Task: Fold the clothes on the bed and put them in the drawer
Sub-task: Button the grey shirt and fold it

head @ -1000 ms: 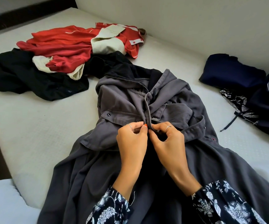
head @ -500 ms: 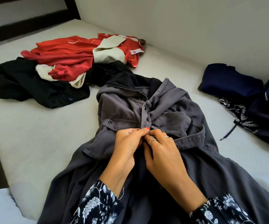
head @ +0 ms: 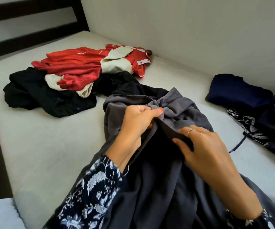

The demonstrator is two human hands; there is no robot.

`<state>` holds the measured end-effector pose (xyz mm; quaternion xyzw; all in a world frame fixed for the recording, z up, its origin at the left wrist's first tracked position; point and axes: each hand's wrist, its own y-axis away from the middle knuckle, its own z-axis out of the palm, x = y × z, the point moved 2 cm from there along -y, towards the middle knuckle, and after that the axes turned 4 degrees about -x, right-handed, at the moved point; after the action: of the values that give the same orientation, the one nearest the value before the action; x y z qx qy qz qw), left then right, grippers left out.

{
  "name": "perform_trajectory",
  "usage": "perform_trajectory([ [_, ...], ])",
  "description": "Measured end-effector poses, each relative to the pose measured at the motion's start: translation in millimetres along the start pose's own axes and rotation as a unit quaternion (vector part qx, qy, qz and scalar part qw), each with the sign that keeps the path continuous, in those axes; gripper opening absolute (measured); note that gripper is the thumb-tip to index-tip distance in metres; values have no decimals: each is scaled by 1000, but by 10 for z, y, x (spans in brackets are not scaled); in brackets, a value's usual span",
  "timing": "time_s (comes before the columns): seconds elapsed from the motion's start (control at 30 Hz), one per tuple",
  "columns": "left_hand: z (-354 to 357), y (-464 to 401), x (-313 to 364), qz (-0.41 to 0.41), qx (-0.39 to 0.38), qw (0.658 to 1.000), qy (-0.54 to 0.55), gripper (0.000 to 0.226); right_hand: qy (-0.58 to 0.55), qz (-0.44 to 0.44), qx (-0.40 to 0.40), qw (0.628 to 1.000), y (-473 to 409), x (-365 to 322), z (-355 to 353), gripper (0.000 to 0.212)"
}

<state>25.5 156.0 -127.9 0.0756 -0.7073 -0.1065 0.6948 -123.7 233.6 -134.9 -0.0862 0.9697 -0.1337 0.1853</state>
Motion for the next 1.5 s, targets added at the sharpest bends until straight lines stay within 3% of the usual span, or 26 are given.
perform_trajectory([
  [0.1, -2, -204, 202, 36, 13, 995, -93, 23, -35, 46, 3, 998, -22, 93, -49, 5],
  [0.23, 9, -395, 135, 55, -3, 977, -208, 35, -141, 120, -96, 978, 2, 284, 150, 20],
  [0.37, -144, -263, -129, 54, -76, 954, -285, 30, -185, 110, -198, 956, 86, 249, 328, 30],
  [0.53, -508, 270, -426, 120, -16, 919, -375, 10, -189, 91, -284, 936, 140, 149, 442, 16],
  [0.63, -546, 440, -763, 132, -49, 878, -458, 7, -173, 82, -307, 932, 152, 61, 492, 17],
  [0.73, -532, 397, -1001, 176, -16, 834, -523, 23, -148, 82, -330, 929, 183, 28, 508, 23],
  [0.87, -416, 342, -1131, 206, 12, 748, -631, 39, -135, 95, -342, 925, 217, 49, 547, 18],
  [1.0, -393, 374, -1187, 247, 43, 718, -650, 49, -128, 111, -354, 920, 239, 48, 625, 14],
  [1.17, -370, 500, -1275, 307, 81, 665, -676, 20, -118, 112, -350, 923, 222, 67, 631, 14],
  [1.37, -326, 493, -1313, 227, 80, 695, -677, 23, -127, 111, -354, 920, 226, 67, 640, 13],
  [1.5, -275, 457, -1348, 253, 73, 680, -684, 9, -126, 116, -354, 919, 225, 60, 658, 15],
])
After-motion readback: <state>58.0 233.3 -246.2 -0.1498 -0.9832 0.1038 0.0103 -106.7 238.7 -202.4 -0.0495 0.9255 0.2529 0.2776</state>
